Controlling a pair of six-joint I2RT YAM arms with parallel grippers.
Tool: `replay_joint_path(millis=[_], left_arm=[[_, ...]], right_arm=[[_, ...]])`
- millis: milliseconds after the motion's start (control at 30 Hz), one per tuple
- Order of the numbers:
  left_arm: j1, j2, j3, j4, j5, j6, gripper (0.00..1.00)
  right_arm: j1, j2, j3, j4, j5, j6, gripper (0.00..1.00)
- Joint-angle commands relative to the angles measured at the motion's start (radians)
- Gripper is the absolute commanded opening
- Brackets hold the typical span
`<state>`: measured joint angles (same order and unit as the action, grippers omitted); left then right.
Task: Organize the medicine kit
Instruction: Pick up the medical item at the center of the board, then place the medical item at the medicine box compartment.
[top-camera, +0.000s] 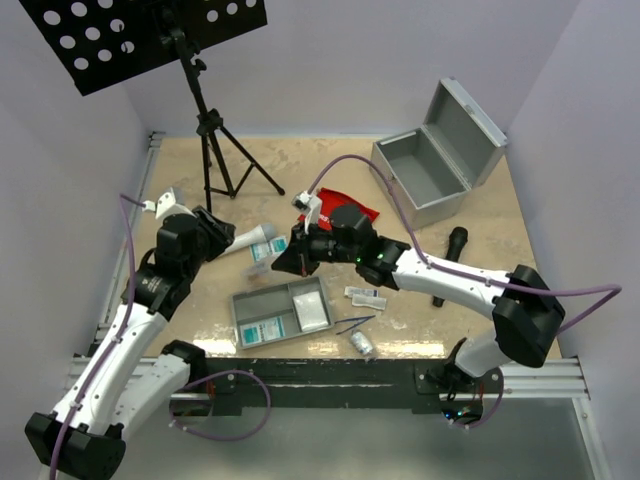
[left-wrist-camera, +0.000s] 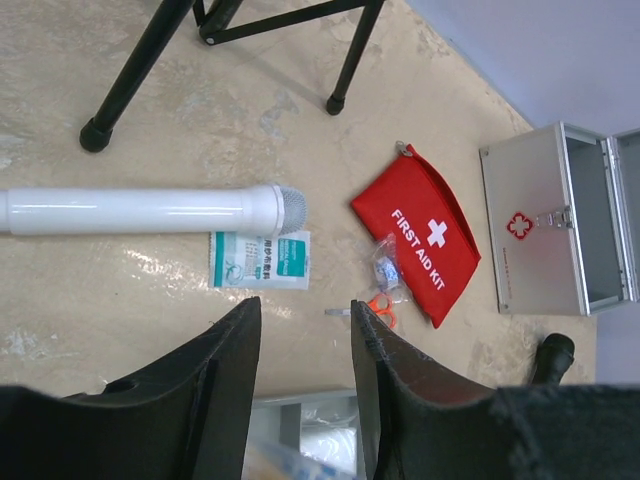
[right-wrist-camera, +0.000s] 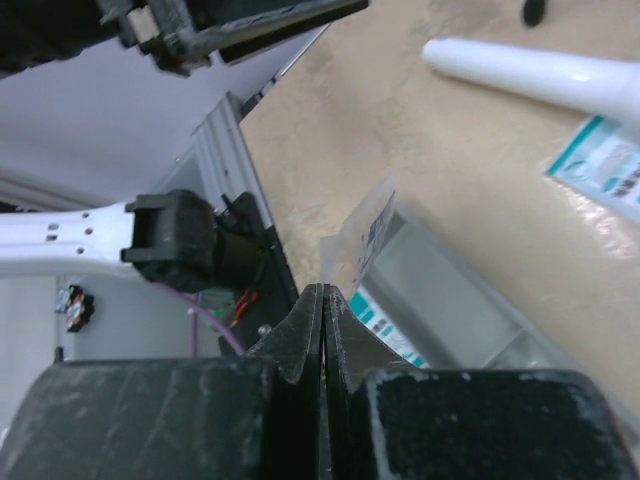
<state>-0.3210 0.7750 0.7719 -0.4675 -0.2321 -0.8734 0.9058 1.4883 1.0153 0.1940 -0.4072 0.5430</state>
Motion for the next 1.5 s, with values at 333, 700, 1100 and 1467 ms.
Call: replay_joint_path(millis=[333, 700, 1100, 1467], left_arm=[[0.005, -0.062, 0.041, -0.057, -0.039, -0.024, 0.46], [0.005, -0.069, 0.015, -0.056, -0.030, -0.030, 0.46], [0.005, -0.059, -0.017, -0.039, -0.010, -0.036, 0.46], [0.005, -0.057, -0.037, -0.028, 0.002, -0.042, 0.46]], right_arm=[[0.156, 0.089, 0.103, 0.093, -0.027, 0.103, 0.00], [0.159, 0.188, 0.080, 0.130, -0.062, 0.114, 0.00], [0.096, 0.239, -0.023, 0.157, -0.027, 0.097, 0.00], [0.116, 0.267, 0.055, 0.056, 0.033, 0.069, 0.00]])
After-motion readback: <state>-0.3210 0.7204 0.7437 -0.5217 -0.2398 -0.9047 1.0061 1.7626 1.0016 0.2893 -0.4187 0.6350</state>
